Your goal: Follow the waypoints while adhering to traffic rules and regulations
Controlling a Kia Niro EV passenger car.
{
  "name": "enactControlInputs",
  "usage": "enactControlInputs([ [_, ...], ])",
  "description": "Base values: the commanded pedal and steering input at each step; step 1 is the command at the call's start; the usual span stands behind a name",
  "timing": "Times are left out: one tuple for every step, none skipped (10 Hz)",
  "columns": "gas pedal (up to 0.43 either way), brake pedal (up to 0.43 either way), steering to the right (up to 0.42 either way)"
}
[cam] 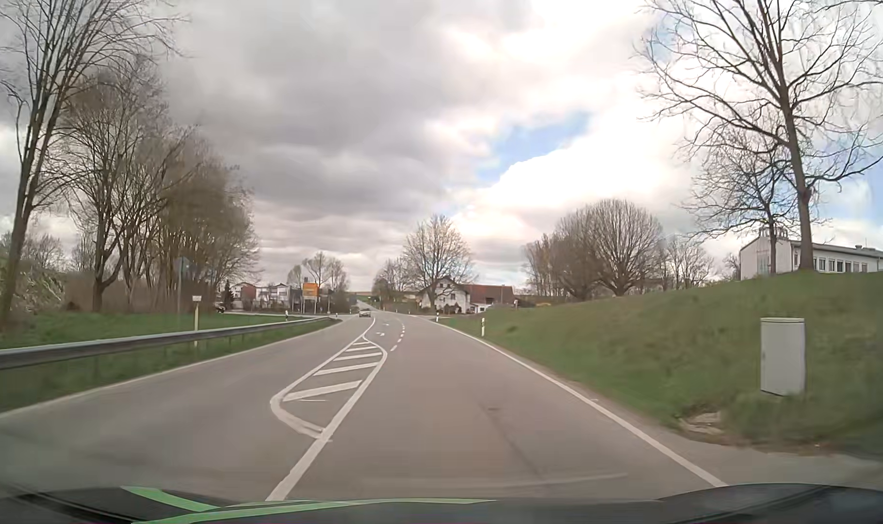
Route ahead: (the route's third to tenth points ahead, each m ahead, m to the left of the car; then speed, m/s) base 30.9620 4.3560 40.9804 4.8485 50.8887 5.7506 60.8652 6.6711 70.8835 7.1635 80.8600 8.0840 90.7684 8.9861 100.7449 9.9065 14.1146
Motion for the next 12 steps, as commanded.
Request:
enactControlInputs([
  [0.169,0.000,0.004],
  [0.177,0.000,0.001],
  [0.177,0.000,-0.001],
  [0.177,0.000,-0.001],
  [0.177,0.000,-0.001],
  [0.177,0.000,-0.003],
  [0.177,0.000,-0.003],
  [0.177,0.000,-0.004],
  [0.177,0.000,-0.006],
  [0.177,0.000,-0.008],
  [0.177,0.000,-0.008],
  [0.177,0.000,-0.008],
])
